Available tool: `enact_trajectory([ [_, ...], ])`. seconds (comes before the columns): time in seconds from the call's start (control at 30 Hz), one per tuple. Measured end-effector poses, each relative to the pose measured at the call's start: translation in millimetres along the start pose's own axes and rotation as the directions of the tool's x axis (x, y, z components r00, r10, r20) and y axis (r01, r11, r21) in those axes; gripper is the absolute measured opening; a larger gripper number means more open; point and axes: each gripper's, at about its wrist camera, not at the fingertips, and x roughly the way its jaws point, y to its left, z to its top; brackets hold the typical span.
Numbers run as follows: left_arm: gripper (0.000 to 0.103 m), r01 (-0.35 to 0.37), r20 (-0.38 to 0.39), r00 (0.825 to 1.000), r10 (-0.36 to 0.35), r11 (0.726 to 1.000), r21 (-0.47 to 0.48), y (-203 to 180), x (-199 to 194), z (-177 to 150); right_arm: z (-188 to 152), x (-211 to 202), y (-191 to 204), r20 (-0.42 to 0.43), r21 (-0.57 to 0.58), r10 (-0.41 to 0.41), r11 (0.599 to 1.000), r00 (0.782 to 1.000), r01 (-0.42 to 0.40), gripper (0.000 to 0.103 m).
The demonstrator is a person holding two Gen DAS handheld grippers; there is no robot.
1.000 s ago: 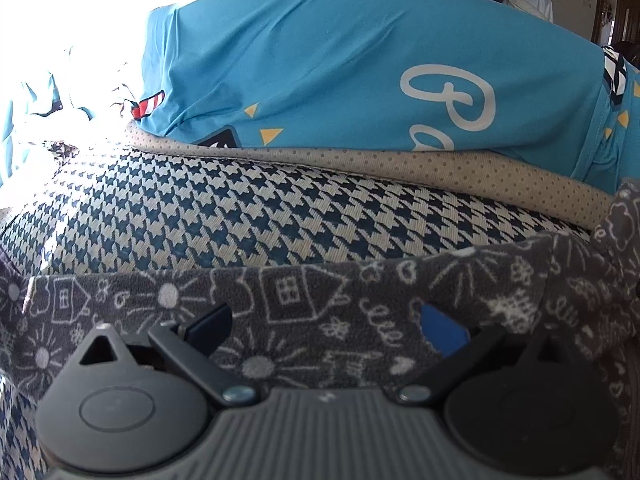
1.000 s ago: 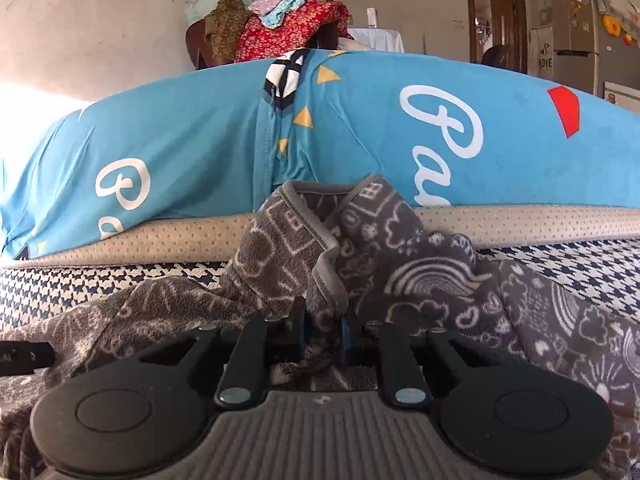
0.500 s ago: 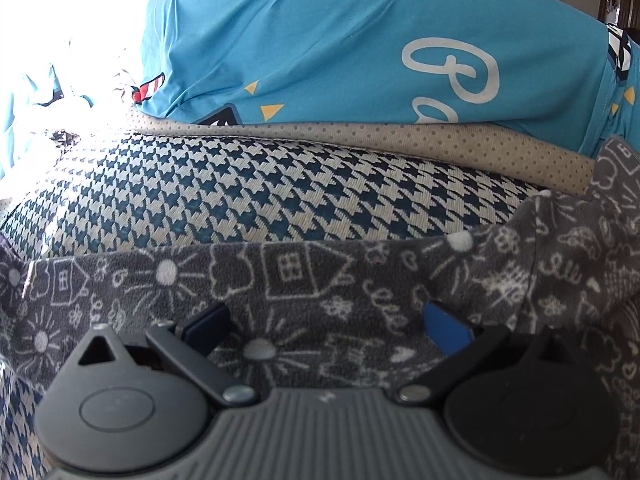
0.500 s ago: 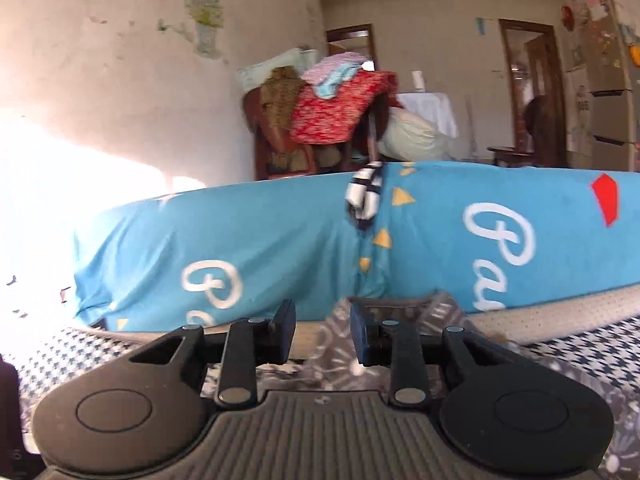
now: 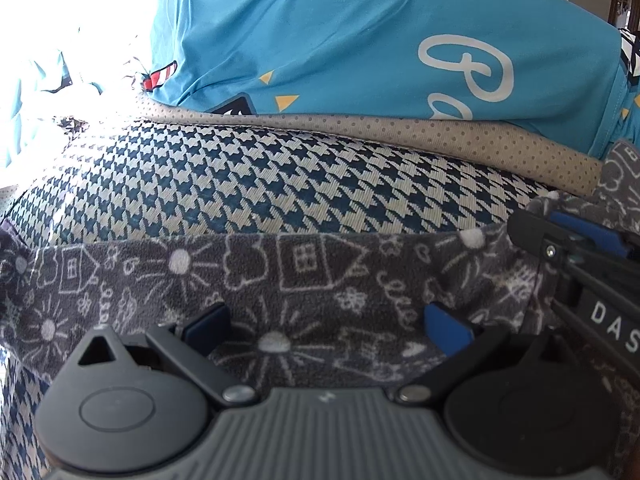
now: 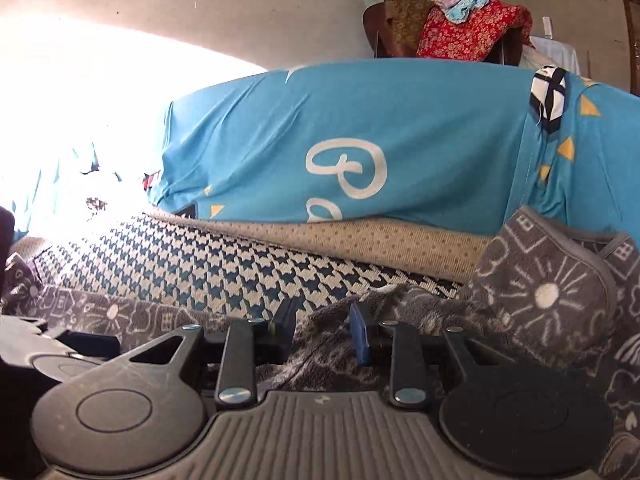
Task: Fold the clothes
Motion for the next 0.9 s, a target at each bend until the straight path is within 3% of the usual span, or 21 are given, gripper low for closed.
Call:
enact_trajectory([
  [0.2, 0.103, -0.049, 0.002, 0.999, 0.049, 0.998, -0.026, 8.4, -2.7, -7.1, -3.3, 13.0, -7.1, -0.109, -0.009, -0.012, 1.0, 0.994, 0.011, 0.028],
  [0.33, 0.103, -0.061, -0.035, 0.998, 0.059, 0.995, -0.077, 23.4, 0.2, -9.5, -4.6, 7.1, 6.7, -0.14, -0.119, -0.076, 0.991, 0.987, 0.059, 0.027],
  [0.57, 0.103, -0.042, -0.053, 0.998, 0.038, 0.995, -0.091, 34.0, 2.5, -14.6, 7.7, -3.5, 14.2, -0.065, -0.144, -0.099, 0.986, 0.993, 0.089, 0.027],
  [0.73, 0.103, -0.044, -0.062, 0.997, 0.037, 0.994, -0.102, 38.7, 3.3, -18.4, 21.6, 1.3, 24.5, -0.031, -0.209, -0.007, 0.978, 1.0, 0.0, 0.028],
  [0.9, 0.103, -0.053, -0.07, 0.997, 0.045, 0.992, -0.116, 43.0, 3.7, -20.0, 10.8, 25.6, 31.5, -0.141, -0.338, 0.007, 0.939, 0.99, -0.055, 0.028],
])
